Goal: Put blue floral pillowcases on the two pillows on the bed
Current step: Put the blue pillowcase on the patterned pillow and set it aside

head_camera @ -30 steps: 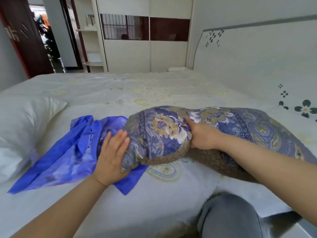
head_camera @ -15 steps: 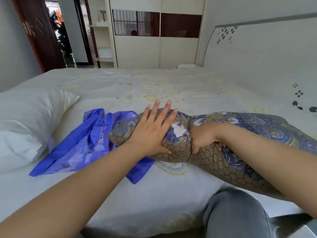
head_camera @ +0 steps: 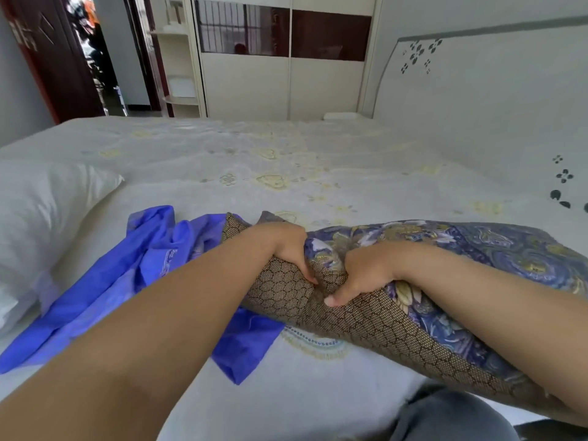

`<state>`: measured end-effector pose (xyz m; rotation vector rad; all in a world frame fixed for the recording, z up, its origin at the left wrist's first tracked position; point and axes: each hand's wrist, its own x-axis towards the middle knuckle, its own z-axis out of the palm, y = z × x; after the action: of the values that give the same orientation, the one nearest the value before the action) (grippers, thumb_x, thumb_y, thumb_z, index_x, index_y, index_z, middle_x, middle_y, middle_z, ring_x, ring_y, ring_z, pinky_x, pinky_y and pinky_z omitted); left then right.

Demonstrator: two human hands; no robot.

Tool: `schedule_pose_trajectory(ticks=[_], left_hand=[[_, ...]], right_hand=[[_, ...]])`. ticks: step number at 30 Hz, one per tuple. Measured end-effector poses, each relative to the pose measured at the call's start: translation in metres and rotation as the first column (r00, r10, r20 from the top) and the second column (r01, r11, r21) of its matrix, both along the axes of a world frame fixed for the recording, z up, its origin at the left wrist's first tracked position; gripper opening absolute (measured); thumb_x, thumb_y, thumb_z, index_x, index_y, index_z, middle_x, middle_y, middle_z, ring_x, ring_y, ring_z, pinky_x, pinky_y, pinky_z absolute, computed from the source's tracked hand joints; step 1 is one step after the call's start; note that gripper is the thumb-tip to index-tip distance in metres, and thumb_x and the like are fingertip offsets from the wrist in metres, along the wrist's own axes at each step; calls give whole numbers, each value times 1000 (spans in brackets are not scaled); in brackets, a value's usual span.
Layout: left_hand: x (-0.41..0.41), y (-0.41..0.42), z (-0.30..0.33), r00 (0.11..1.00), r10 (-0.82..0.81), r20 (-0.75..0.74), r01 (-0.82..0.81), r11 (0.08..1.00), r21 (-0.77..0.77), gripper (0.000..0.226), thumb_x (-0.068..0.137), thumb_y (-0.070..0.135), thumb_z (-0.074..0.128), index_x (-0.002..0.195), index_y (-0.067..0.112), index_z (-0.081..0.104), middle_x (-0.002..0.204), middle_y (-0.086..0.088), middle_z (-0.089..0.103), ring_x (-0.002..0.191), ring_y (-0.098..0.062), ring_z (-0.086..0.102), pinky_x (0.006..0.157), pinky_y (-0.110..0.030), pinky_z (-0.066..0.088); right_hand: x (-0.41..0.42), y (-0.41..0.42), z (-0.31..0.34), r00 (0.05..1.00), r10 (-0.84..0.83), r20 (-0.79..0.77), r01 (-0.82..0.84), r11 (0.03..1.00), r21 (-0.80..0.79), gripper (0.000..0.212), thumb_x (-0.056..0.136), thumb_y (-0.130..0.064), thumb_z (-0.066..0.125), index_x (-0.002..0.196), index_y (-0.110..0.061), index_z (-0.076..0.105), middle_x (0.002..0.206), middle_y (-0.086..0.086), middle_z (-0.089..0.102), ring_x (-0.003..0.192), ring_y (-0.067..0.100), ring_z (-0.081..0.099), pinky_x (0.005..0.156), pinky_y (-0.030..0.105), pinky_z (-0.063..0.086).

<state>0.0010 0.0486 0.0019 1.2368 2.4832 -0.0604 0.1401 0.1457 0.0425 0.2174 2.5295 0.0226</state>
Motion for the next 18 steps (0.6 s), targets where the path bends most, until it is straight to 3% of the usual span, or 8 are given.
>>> schedule_pose_trajectory(ticks=[3,5,8,10,13,15,17,18], left_hand=[[-7,-6,-9,998,-39,52,33,992,120,68,58,67,74,111,26,64,98,6,68,90,-17,62,85,-34,50],[-4,-12,-13,996,-66,66,55,985,161,57,64,59,75,107,24,63,97,2,68,88,-18,61,84,-33,49],[0,-19,-20,997,-43,58,34,989,142,44,66,56,76,85,20,60,81,5,63,77,-15,58,73,-28,46],[3,-23,-24,998,43,40,-48,991,124,44,65,56,76,79,18,59,79,3,61,72,-15,57,69,-30,47],[9,-29,-27,991,132,17,-133,979,155,73,62,57,75,116,12,54,110,-5,64,95,-21,60,80,-32,49],[12,-31,-28,987,159,27,-162,972,169,108,62,56,76,147,16,21,137,-6,50,118,-25,52,93,-32,45],[11,-27,-25,983,181,30,-183,976,115,122,61,58,75,152,20,1,145,-6,42,126,-26,47,98,-33,42],[10,-24,-23,983,184,22,-185,980,68,119,59,61,74,151,21,10,142,-5,46,123,-25,49,98,-33,43]], right_hand=[[-8,-16,0,973,169,-160,-78,885,460,98,66,-88,43,128,-12,50,115,4,54,107,25,53,82,37,43],[-22,-24,-10,945,280,-170,-140,814,563,121,59,-88,50,144,-6,26,139,12,36,131,34,32,100,48,32],[-55,-15,-21,977,193,-93,-135,892,431,147,50,-83,64,148,-8,-17,157,11,-18,142,37,-19,113,59,-7],[-71,-1,-23,990,136,-40,-118,948,296,148,50,-80,68,146,-14,-25,154,9,-27,141,33,-23,115,55,-9],[-86,14,-31,996,67,66,-69,997,24,145,54,-72,74,144,-20,-27,158,4,-15,146,26,-1,118,45,12],[-90,20,-33,995,30,97,-24,998,-65,146,53,-69,77,146,-20,-25,159,2,5,143,23,19,115,39,23],[-89,22,-34,998,13,65,-6,994,-110,137,59,-64,77,149,-16,-13,156,2,18,139,22,27,112,34,27],[-88,23,-35,999,-7,47,15,988,-156,127,64,-58,77,150,-13,-4,154,3,25,137,22,31,110,31,30]])
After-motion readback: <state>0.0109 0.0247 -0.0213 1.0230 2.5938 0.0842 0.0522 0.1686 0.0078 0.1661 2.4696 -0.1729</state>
